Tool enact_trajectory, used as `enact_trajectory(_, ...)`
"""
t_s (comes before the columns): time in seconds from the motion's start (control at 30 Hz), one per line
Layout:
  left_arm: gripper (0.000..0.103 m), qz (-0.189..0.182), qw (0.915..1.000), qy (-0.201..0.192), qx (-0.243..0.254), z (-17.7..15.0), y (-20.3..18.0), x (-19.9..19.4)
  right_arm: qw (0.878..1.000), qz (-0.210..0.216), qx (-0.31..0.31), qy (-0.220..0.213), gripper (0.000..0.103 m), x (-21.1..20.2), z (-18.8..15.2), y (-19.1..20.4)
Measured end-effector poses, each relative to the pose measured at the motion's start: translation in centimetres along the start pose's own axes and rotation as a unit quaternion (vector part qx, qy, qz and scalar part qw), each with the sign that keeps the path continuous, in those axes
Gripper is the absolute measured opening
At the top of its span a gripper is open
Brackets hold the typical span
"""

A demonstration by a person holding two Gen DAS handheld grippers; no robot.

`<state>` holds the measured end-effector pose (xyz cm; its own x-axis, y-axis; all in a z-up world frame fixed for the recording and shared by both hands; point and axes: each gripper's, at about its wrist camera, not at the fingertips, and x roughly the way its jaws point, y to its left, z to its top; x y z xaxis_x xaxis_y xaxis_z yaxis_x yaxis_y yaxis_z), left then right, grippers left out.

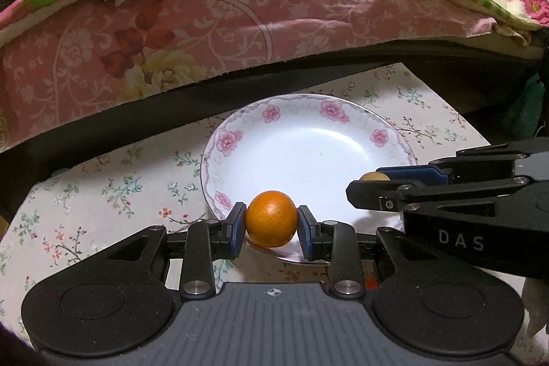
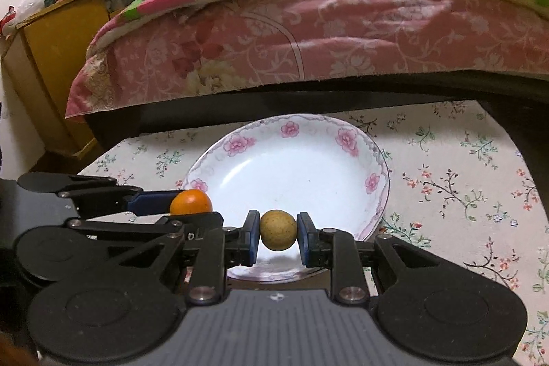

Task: Organize fruits
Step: 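Carry both fruits over the white bowl and open both grippers to drop them, then move the right gripper to a cherry tomato while the left gripper moves toward another mandarin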

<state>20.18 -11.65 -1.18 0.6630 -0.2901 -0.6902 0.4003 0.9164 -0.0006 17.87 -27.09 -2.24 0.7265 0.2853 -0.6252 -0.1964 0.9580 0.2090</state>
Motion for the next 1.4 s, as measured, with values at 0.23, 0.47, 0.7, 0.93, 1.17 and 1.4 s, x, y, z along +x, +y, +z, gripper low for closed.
enact_trajectory(0.23, 0.042, 0.009, 0.9999, 0.002, 0.008, 0.4, -0.1, 0.3, 1.0, -0.006, 0.002, -0.001, 0.022, 0.5, 0.1, -0.2)
enact_trajectory(0.47, 0.051, 0.02, 0.9998, -0.002, 0.007, 0.6, 0.2, 0.0, 1.0, -0.011, 0.005, -0.006, 0.024, 0.3, 0.1, -0.3)
enact_trajectory(0.7, 0.055, 0.022, 0.9997, -0.009, 0.007, 0.7, 0.5, -1.2, 0.999, -0.024, -0.009, -0.025, 0.027, -0.6, 0.2, 0.2)
enact_trajectory(0.93, 0.057, 0.024, 0.9994, -0.023, 0.007, 0.8, 0.8, -3.7, 0.999, -0.016, -0.01, -0.035, 0.028, -2.6, 0.3, 1.6)
enact_trajectory(1.17, 0.059, 0.02, 0.9995, -0.025, 0.002, -0.3, 1.4, -6.4, 0.999, -0.006, -0.007, -0.034, 0.029, -5.0, -0.8, 3.4)
enact_trajectory(1.4, 0.059, 0.013, 0.9998, -0.015, -0.003, -2.4, 2.2, -9.0, 1.0, -0.001, 0.003, -0.021, 0.032, -7.2, -3.1, 4.8)
